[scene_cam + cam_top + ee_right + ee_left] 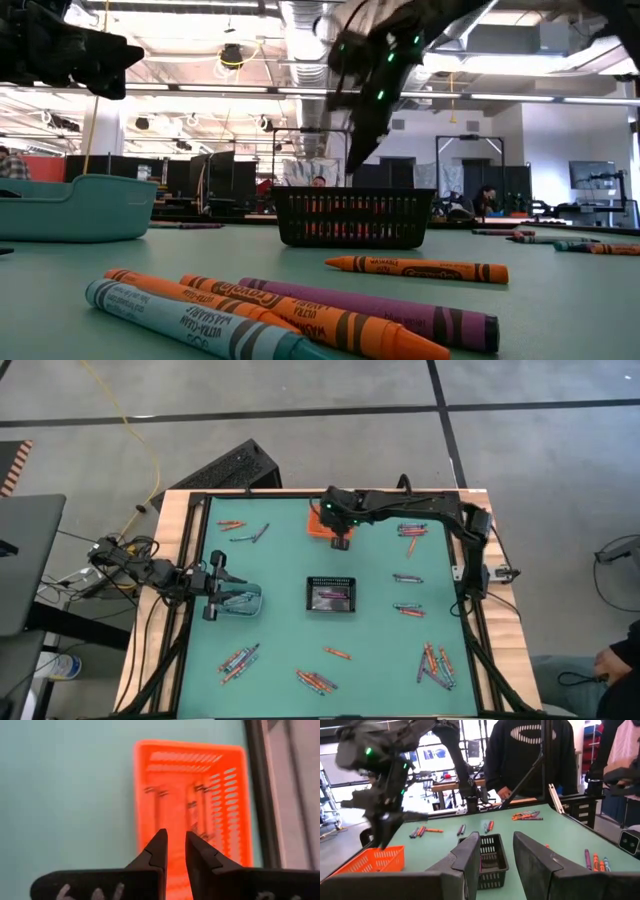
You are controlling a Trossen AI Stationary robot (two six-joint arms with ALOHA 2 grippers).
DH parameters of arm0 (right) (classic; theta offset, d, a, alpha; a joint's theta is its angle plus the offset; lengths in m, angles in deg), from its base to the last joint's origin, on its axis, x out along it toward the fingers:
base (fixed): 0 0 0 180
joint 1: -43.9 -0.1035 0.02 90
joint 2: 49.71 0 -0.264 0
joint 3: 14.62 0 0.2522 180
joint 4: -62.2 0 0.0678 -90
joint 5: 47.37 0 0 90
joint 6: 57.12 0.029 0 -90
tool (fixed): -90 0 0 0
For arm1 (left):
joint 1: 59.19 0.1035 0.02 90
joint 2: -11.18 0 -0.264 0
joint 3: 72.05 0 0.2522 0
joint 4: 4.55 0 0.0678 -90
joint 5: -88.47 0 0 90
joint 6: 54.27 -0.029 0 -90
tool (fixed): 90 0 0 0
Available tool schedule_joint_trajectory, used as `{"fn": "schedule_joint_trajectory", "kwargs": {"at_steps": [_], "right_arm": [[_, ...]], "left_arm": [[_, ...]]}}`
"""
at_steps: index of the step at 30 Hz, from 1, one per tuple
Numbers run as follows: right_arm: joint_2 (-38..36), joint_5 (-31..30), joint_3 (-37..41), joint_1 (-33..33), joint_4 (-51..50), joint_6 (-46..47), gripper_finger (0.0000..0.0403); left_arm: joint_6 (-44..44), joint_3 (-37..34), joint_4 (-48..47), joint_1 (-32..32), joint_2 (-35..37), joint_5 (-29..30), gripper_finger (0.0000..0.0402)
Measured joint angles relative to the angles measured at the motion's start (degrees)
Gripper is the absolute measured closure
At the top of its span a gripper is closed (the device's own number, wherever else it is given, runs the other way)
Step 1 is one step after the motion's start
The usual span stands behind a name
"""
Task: Sort crayons
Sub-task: Put the blue crayon into the light blue bin
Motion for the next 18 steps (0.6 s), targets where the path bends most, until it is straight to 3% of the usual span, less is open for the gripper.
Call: {"fn": "schedule_joint_trajectory", "kwargs": {"at_steps": [5, 10, 18], "right_arm": [[-7.4, 8.1, 1.9, -1.5, -6.2, 4.0, 0.0342], [-15.4, 8.4, 8.8, -5.4, -11.3, 11.1, 0.0342], [-26.4, 8.7, 23.9, -21.7, -14.9, 30.8, 0.0342]], "left_arm": [[-0.2, 0.0, 0.0, 0.0, 0.0, 0.0, 0.0295], [-0.4, 0.0, 0.0, 0.0, 0.0, -1.2, 0.0295], [-1.9, 0.0, 0.2, 0.0, 0.0, -1.4, 0.0295]]}}
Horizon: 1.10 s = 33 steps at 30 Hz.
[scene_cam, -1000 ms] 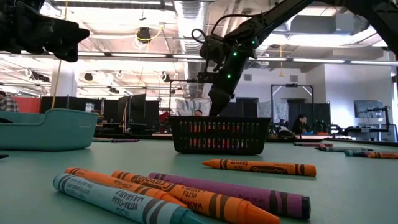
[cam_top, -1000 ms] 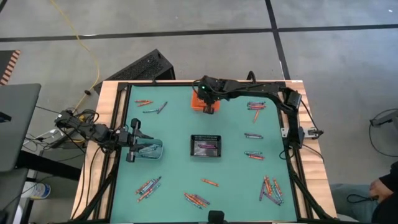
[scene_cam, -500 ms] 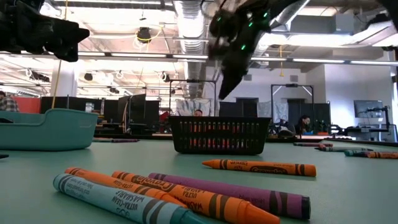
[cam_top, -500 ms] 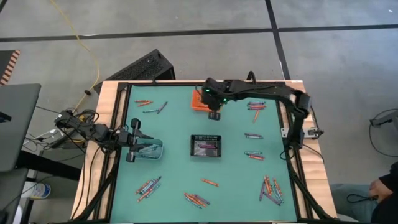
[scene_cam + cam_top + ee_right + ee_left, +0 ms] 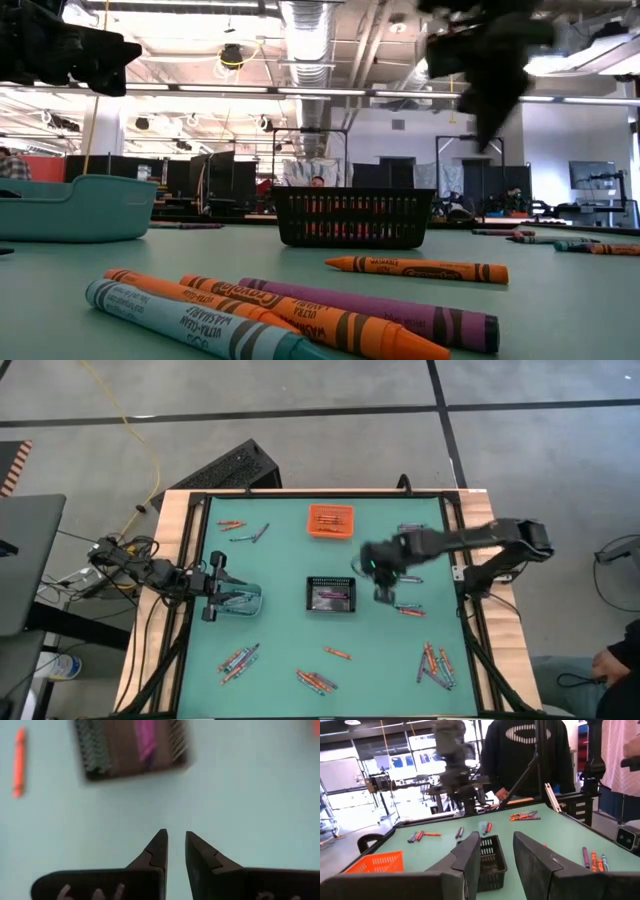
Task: Sort crayons
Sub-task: Put the blue crayon into the light blue bin
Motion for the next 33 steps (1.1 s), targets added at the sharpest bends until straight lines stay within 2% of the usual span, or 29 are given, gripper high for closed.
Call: {"fn": "schedule_joint_trajectory", "kwargs": {"at_steps": [7, 10, 20, 28, 33], "right_arm": [[-4.6, -1.2, 9.9, -14.6, -0.4, 17.7, 0.0342], [-5.1, 1.4, 12.6, -20.0, -1.4, 26.4, 0.0342], [-5.1, 8.2, 13.3, -38.1, -2.4, 66.7, 0.0342], [-0.4, 10.0, 13.4, -50.5, -0.1, 86.4, 0.0342], [5.0, 12.3, 13.4, -54.3, 6.2, 90.4, 0.0342]], "left_arm": [[0.0, 0.0, 0.2, 0.0, 0.0, -0.2, 0.0295], [0.4, 0.0, 0.2, 0.0, 0.0, -0.2, 0.0295], [0.3, 0.0, 0.2, 0.0, 0.0, -0.2, 0.0295], [0.5, 0.0, 0.2, 0.0, 0.0, -0.3, 0.0295], [0.5, 0.0, 0.2, 0.0, 0.0, -0.3, 0.0295]]}}
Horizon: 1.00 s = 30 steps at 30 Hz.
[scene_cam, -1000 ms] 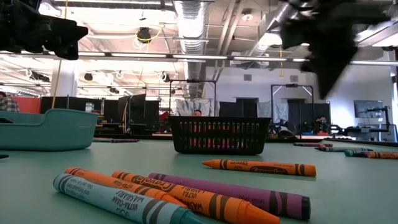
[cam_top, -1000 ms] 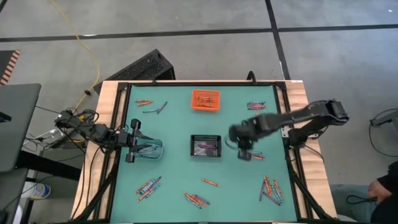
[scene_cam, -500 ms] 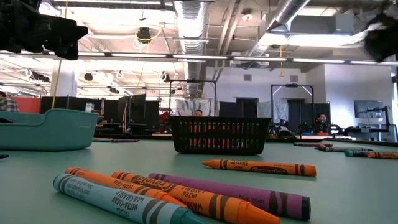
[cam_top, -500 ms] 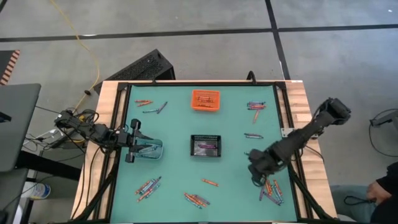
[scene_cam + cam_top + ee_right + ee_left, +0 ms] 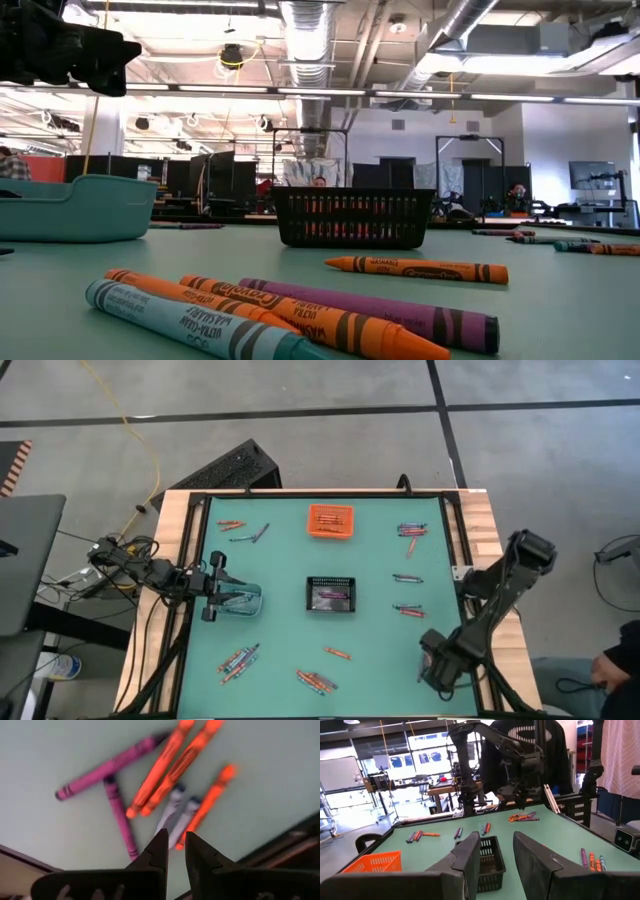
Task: Sort crayons
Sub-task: Put the blue crayon into the light blue bin
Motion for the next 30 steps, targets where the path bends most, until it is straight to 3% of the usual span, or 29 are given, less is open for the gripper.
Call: {"fn": "schedule_joint_trajectory", "kwargs": {"at_steps": [9, 30], "right_arm": [[3.8, 1.3, 0.0, -0.7, 5.4, -0.4, 0.0342], [6.1, 1.9, -0.1, -0.6, 5.4, -0.5, 0.0349]], "left_arm": [[0.1, 0.0, 0.0, 0.0, 0.0, 0.1, 0.0295], [0.7, 0.0, 0.2, 0.0, 0.0, 0.1, 0.0295]]}}
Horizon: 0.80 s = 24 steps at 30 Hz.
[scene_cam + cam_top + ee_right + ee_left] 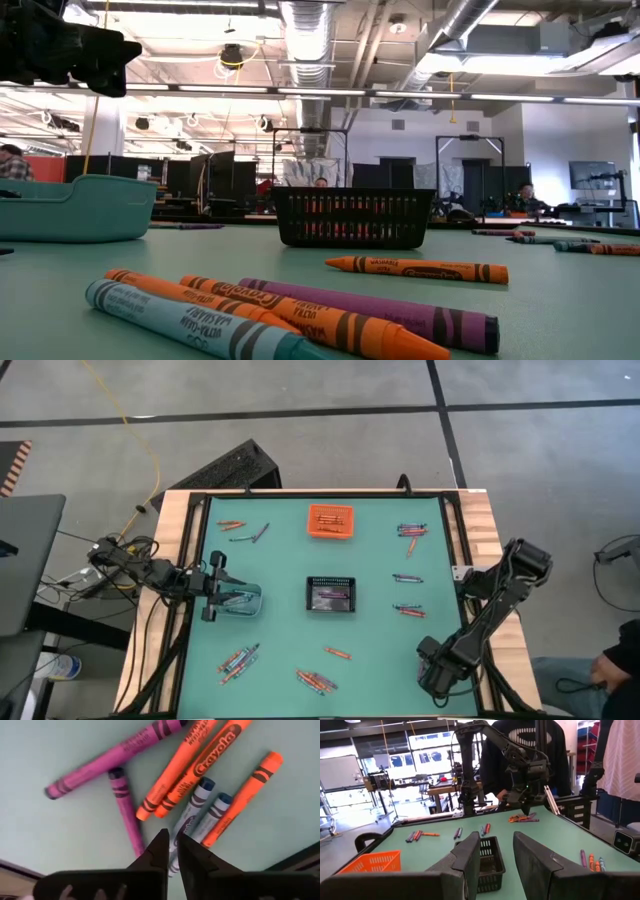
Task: Sort crayons
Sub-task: Put the blue crayon into the light blue bin
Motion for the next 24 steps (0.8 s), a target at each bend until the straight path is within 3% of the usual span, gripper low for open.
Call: {"fn": "schedule_joint_trajectory", "kwargs": {"at_steps": [5, 24], "right_arm": [[2.0, 2.3, -0.1, 1.2, 0.4, -2.5, 0.0350], [2.1, -1.9, 0.0, 3.1, -0.3, -4.6, 0.0350]], "left_arm": [[0.0, 0.0, 0.3, 0.0, 0.0, 0.0, 0.0295], [0.4, 0.8, -0.6, 0.0, 0.0, -0.1, 0.0295]]}}
